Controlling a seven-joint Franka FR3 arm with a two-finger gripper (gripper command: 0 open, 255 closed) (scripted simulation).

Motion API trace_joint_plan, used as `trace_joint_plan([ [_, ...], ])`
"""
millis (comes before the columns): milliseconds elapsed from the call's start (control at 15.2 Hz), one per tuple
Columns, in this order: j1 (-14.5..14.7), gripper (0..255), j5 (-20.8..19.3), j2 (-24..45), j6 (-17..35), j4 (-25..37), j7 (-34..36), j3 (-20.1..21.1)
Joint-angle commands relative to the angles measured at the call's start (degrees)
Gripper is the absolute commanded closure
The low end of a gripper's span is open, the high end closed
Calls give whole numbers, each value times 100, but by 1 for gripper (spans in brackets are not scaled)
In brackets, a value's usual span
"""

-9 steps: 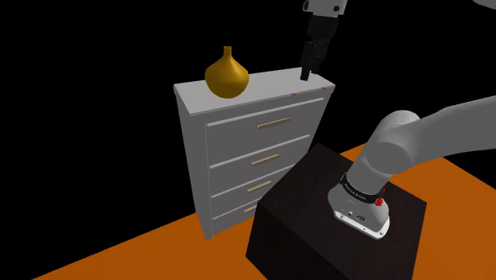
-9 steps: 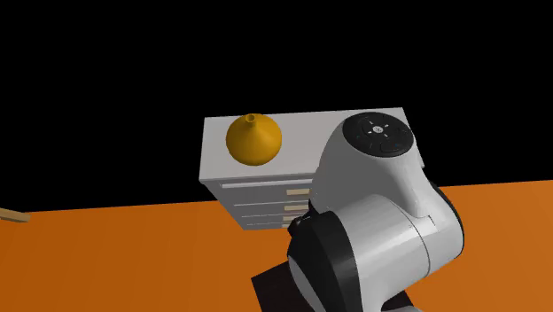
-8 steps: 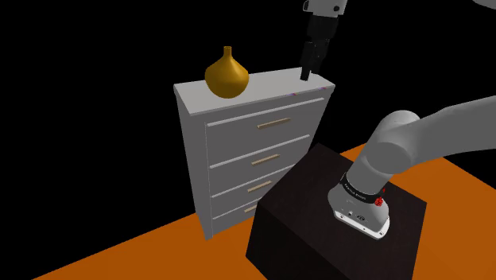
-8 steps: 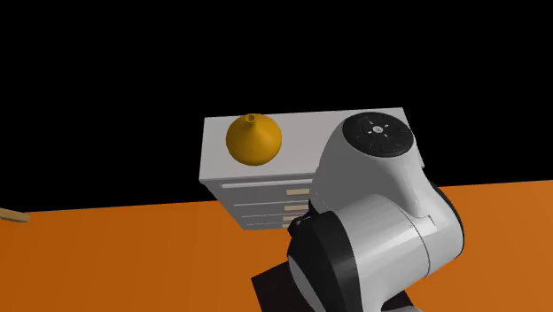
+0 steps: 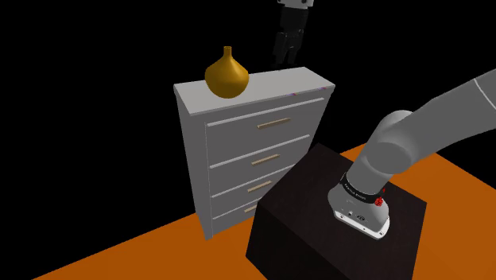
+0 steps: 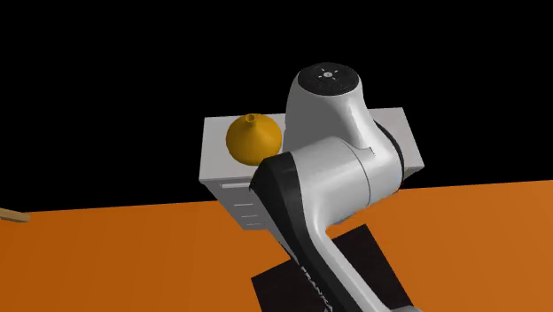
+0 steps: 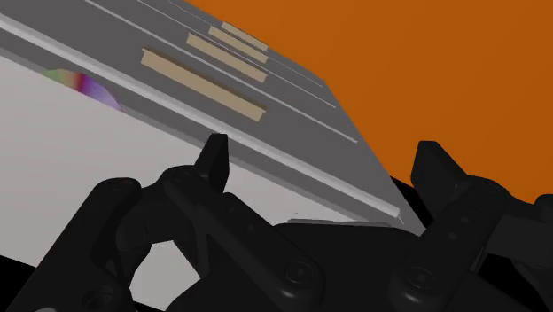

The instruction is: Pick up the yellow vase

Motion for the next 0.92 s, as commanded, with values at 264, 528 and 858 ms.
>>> trace_joint_plan([
  [264,21,0,-86,1326,212,1240,40,90],
  [528,39,0,-170,2200,196,2211,77,145],
  [858,85,0,-305,3360,-14,3680,130,204],
])
